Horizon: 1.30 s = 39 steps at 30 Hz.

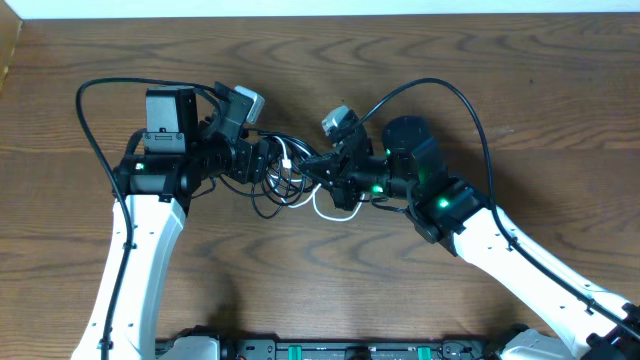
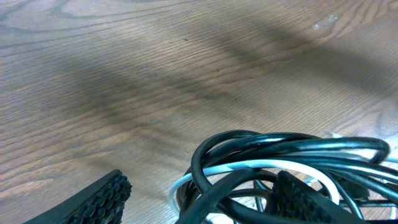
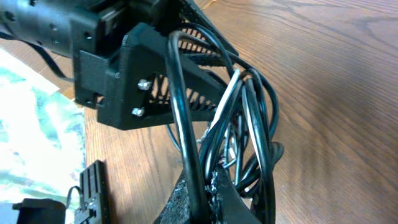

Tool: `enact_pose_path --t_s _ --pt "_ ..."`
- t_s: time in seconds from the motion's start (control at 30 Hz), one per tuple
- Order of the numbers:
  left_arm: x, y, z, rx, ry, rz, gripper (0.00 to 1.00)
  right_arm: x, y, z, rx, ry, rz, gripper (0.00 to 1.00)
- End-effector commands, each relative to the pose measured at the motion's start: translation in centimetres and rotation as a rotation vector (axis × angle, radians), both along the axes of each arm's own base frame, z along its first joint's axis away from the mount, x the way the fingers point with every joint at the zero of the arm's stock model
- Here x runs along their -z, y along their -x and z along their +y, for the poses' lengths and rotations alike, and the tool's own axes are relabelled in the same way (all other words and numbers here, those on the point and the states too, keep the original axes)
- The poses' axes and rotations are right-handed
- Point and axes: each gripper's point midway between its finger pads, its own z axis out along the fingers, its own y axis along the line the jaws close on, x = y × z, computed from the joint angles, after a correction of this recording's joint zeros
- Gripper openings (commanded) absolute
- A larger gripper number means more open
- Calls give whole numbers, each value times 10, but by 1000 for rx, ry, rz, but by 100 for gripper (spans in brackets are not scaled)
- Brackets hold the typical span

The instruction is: Untangle cables

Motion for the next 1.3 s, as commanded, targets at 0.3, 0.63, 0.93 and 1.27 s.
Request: enact_pose_path --t_s 0.3,0.63,0.93,1.27 --pt "-25 17 -38 193 207 -18 52 -46 16 4 -128 -123 -77 1" --pt "-32 22 -45 246 254 -29 8 -47 15 4 -119 -127 -76 1" --pt "-29 15 -35 202 219 -42 8 -25 -15 -19 34 -45 -23 1" --pt "-30 -18 27 -77 201 -54 7 -5 -41 -43 203 39 13 1"
